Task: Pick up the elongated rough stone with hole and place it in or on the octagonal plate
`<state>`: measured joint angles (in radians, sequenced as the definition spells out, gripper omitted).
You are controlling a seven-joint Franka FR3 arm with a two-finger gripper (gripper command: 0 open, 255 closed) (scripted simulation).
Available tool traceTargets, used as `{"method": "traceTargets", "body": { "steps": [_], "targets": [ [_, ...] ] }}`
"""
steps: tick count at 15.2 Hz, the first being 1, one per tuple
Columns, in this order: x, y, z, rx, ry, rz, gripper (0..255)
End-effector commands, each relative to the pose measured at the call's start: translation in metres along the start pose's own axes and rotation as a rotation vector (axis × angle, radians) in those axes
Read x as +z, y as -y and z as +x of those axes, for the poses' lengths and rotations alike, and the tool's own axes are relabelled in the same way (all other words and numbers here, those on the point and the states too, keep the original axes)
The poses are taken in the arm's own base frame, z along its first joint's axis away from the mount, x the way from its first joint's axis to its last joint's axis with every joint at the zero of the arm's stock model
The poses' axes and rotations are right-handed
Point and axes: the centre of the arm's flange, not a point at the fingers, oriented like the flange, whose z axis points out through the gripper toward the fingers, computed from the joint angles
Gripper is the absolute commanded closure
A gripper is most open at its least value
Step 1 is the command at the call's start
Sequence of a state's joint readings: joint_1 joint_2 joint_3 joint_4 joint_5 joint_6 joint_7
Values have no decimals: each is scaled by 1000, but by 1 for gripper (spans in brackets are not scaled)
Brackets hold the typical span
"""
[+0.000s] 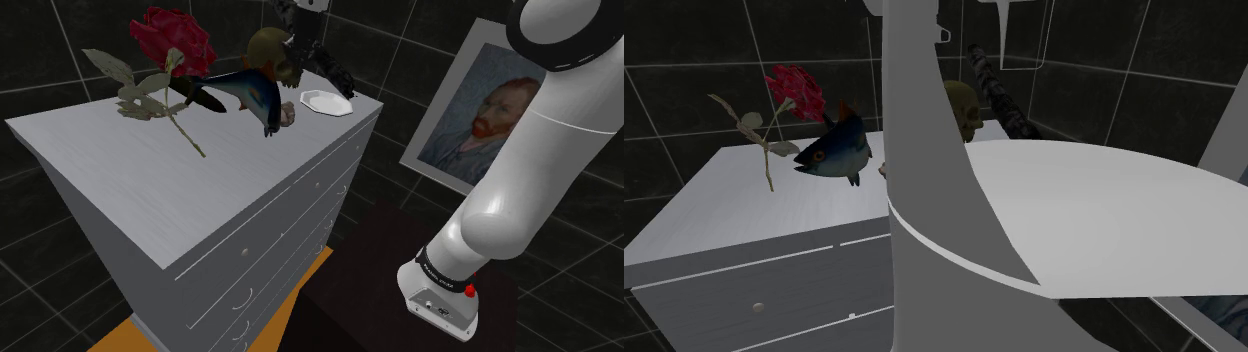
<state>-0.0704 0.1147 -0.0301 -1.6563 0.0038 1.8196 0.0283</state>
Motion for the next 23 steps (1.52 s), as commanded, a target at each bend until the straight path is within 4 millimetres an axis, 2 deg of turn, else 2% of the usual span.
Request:
{"method": "traceTargets", "body": {
  "steps": [1, 6, 7, 16, 17, 23],
  "targets": [
    [0, 0, 0, 0, 0, 0, 255],
    [0, 0, 0, 0, 0, 0, 255],
    [0, 0, 0, 0, 0, 0, 0],
    [67, 66, -72, 267, -19, 25, 0],
    [71, 72, -76, 285, -21, 27, 0],
    [103, 72, -75, 285, -21, 27, 0]
  ]
}}
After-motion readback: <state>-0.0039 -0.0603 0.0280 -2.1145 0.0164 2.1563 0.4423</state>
